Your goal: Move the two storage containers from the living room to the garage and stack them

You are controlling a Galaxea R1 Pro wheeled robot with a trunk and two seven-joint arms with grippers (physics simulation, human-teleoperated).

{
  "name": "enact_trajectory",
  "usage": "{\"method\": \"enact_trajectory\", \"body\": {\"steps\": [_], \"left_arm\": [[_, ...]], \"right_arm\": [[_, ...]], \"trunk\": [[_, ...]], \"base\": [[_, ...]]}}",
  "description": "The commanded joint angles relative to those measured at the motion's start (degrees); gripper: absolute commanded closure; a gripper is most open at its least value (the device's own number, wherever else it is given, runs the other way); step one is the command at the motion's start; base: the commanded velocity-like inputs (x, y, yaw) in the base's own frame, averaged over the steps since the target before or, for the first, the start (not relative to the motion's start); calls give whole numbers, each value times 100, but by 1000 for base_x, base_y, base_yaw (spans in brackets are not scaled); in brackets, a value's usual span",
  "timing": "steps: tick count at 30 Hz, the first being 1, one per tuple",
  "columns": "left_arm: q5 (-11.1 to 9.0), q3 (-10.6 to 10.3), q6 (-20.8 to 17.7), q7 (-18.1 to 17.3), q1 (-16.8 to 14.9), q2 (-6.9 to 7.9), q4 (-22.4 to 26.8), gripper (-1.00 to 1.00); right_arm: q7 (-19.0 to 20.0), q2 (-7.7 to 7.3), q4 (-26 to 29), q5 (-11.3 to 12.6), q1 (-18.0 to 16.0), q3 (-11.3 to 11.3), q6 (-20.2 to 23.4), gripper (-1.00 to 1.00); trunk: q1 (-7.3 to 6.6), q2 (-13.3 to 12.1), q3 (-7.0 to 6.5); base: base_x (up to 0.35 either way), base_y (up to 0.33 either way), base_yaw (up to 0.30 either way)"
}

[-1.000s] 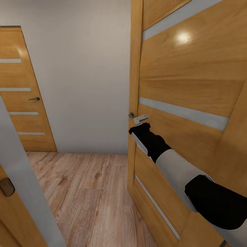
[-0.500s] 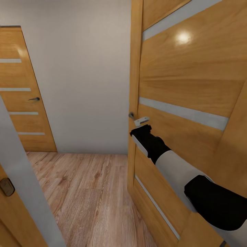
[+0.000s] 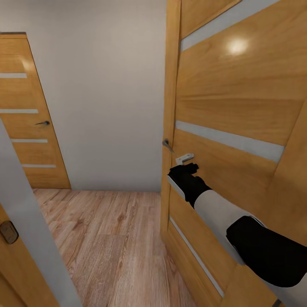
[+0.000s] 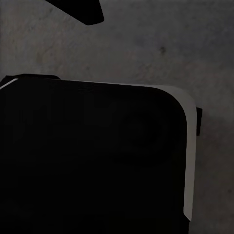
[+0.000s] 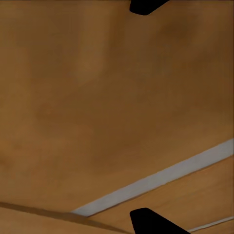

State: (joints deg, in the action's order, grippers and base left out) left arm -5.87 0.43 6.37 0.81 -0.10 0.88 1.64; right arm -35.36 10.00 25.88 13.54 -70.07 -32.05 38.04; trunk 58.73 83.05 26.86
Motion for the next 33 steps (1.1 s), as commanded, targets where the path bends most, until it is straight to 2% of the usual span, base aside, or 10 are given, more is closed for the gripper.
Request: {"method": "enact_trajectory", "body": {"steps": [1, 24, 31, 33], "left_arm": [[-55, 0, 13, -2, 1, 0, 3, -100], [-63, 1, 13, -2, 1, 0, 3, -100], [-59, -4, 13, -2, 1, 0, 3, -100], [-58, -6, 13, -2, 1, 0, 3, -100]], "right_arm": [[-66, 0, -11, 56, -7, -13, 47, -100], [-59, 0, -23, 48, -24, 11, 16, -100], [-53, 0, 81, 48, -24, 5, 69, -100], [-45, 0, 276, 58, -24, 5, 85, -100]], "trunk": [[0, 3, 7], [0, 3, 7], [0, 3, 7], [0, 3, 7]], "base": [[0, 0, 0], [0, 0, 0], [0, 0, 0], [0, 0, 0]]}}
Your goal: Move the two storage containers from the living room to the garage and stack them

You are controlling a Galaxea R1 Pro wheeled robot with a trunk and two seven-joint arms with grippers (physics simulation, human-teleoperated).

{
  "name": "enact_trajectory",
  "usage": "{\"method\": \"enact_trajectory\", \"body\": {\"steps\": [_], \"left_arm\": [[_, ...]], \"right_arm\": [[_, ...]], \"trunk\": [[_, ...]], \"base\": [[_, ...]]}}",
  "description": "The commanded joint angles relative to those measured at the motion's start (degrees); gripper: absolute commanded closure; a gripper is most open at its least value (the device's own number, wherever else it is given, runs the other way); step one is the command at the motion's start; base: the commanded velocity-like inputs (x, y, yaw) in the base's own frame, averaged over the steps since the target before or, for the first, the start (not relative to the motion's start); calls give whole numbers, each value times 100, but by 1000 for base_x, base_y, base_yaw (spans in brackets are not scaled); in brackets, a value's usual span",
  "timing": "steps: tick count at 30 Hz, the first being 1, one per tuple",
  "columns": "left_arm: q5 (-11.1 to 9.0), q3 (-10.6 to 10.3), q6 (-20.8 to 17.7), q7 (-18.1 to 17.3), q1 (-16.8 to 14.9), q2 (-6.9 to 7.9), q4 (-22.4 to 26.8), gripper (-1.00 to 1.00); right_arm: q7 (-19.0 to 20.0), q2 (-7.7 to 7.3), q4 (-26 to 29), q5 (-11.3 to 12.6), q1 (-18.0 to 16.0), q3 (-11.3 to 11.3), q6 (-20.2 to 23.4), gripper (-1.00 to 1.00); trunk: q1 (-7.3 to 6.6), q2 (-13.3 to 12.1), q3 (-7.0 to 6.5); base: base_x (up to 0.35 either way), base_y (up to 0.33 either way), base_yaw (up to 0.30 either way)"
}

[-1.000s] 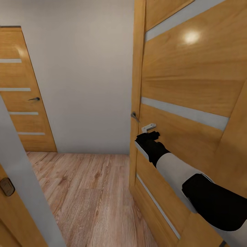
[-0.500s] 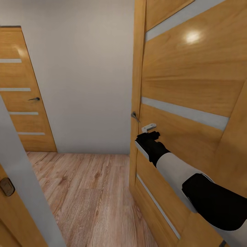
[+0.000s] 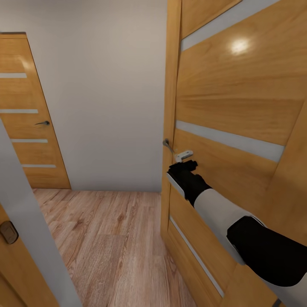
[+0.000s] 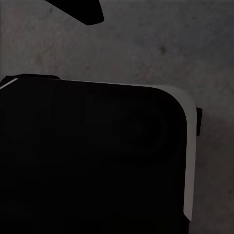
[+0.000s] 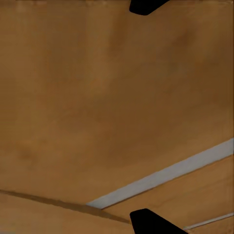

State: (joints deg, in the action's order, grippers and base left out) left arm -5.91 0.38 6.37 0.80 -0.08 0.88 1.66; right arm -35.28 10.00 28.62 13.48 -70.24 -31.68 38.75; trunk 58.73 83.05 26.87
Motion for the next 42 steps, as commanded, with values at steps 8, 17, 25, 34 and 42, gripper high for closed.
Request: {"method": "enact_trajectory", "body": {"steps": [8, 17, 25, 34, 42], "left_arm": [[-36, -21, 14, -4, -1, 0, 1, -100], [-27, -33, 14, -10, -1, 0, 1, -100], [-29, -30, 14, -2, -1, 0, 1, -100], [-33, -28, 14, -1, -1, 0, 1, -100], [-33, -21, 14, -1, -1, 0, 1, -100]], "right_arm": [[-50, 0, 730, 80, -8, -31, 288, -100], [503, 0, 767, 40, -8, -56, 275, -100], [487, 0, 764, 9, -8, -69, 290, -100], [281, 0, 79, -248, -8, -76, 236, -100], [276, 0, -167, -258, -8, -50, 178, -100]], "trunk": [[0, 3, 6], [0, 3, 6], [0, 3, 6], [0, 3, 6], [0, 3, 6]], "base": [[68, 0, 0], [301, 0, 0], [162, 0, 0], [6, 0, 0], [0, 0, 0]]}}
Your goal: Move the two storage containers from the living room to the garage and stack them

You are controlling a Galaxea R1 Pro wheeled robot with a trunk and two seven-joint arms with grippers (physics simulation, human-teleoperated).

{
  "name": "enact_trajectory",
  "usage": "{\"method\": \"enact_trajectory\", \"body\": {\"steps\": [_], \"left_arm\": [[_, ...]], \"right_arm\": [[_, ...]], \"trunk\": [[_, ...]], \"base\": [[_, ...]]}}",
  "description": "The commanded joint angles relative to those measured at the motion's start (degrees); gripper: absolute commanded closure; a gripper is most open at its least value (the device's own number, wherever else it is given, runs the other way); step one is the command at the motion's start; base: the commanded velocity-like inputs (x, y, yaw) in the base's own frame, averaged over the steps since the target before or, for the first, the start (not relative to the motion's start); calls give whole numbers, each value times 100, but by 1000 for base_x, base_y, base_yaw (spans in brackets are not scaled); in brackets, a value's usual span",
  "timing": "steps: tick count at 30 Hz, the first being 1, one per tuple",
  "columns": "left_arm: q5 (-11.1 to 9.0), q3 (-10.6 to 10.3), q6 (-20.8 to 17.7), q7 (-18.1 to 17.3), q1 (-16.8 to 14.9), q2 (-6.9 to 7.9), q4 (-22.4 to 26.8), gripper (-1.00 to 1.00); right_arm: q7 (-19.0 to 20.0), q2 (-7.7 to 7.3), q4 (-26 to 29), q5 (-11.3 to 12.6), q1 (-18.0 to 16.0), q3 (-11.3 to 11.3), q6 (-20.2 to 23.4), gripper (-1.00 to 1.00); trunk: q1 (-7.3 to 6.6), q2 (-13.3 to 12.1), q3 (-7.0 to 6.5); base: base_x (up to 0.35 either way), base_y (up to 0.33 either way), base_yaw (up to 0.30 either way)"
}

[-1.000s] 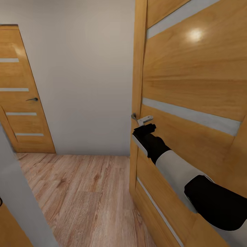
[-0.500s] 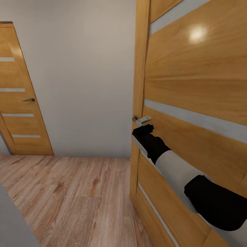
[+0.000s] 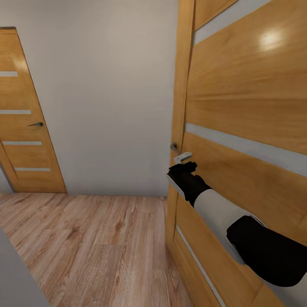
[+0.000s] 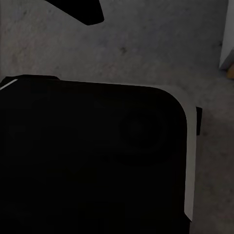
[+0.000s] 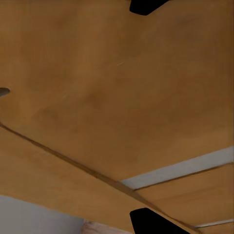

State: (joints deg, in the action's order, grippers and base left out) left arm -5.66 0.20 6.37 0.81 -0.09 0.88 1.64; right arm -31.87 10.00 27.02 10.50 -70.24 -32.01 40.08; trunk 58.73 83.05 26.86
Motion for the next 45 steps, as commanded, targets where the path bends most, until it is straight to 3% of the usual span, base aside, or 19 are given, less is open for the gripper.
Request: {"method": "enact_trajectory", "body": {"steps": [1, 10, 17, 24, 35, 45], "left_arm": [[-58, 1, 13, -2, 1, 0, 3, -100], [-58, 12, 13, -2, 1, 0, 3, -100], [-66, 15, 13, -2, 1, 0, 3, -100], [-67, 7, 13, -2, 1, 0, 3, -100], [-64, -2, 13, -2, 1, 0, 3, -100], [-59, -2, 13, -2, 1, 0, 3, -100]], "right_arm": [[-65, 0, -12, 40, -7, -14, 41, -100], [-60, 0, -87, 76, -84, 26, -9, -100], [14, -227, -846, 206, -473, 28, -393, -100], [23, -479, -1024, 305, -621, 28, -482, -100], [23, -480, -1024, 304, -631, 28, -484, -100], [36, -369, -899, 312, -631, 41, -463, -100]], "trunk": [[0, 3, 7], [0, 3, 7], [0, 3, 7], [0, 3, 7], [0, 3, 7], [0, 3, 7]], "base": [[0, 0, 0], [0, 0, 0], [0, 0, 0], [0, 0, 0], [0, 0, 0], [0, 0, 0]]}}
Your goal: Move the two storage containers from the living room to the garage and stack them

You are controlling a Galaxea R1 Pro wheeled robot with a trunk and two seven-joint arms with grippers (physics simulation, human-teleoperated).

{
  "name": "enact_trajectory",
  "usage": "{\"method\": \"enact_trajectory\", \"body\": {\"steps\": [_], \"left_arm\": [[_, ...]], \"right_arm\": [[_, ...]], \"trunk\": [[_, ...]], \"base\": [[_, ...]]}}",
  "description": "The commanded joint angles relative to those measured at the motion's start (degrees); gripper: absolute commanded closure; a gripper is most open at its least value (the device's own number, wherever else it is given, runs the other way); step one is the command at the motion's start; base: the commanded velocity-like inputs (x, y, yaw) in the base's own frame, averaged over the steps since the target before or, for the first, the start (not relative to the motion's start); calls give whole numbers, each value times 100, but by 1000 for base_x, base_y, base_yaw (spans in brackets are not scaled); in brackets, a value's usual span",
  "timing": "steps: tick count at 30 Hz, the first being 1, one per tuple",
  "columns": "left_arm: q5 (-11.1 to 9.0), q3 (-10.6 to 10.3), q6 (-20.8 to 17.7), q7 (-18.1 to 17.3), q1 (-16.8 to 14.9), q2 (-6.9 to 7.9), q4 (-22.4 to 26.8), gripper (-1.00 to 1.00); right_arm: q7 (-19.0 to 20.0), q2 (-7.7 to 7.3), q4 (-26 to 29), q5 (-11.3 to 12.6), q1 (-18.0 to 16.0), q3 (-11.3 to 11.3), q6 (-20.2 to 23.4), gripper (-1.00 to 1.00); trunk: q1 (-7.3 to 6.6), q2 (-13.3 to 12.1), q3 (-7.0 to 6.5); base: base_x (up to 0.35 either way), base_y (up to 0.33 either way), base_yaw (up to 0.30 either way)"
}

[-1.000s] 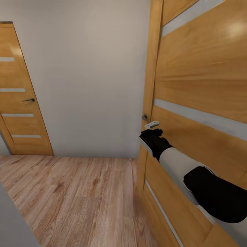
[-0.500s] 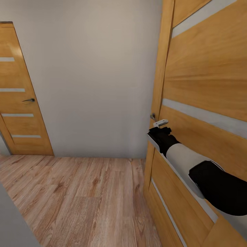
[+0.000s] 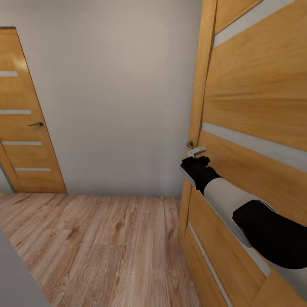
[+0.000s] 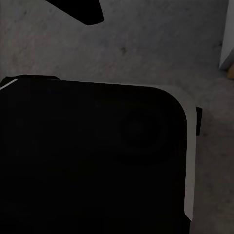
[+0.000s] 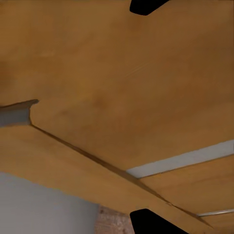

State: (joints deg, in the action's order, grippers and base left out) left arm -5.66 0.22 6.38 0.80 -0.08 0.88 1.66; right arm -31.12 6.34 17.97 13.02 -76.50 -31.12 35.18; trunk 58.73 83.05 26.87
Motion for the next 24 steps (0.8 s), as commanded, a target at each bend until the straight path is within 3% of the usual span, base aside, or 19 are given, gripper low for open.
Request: {"method": "enact_trajectory", "body": {"steps": [1, 9, 24], "left_arm": [[-58, -4, 13, -1, -1, 0, 1, -100], [-58, -4, 14, -1, -1, 0, 1, -100], [-56, 5, 13, 2, -1, 0, 1, -100]], "right_arm": [[-36, -3, 14, 62, -6, -47, 25, -100], [139, 58, 522, 70, -6, -14, 71, -100], [249, 60, 562, 78, -6, -9, 108, -100]], "trunk": [[0, 3, 6], [0, 3, 6], [0, 3, 6]], "base": [[0, 0, 0], [0, 0, 0], [0, 0, 0]]}}
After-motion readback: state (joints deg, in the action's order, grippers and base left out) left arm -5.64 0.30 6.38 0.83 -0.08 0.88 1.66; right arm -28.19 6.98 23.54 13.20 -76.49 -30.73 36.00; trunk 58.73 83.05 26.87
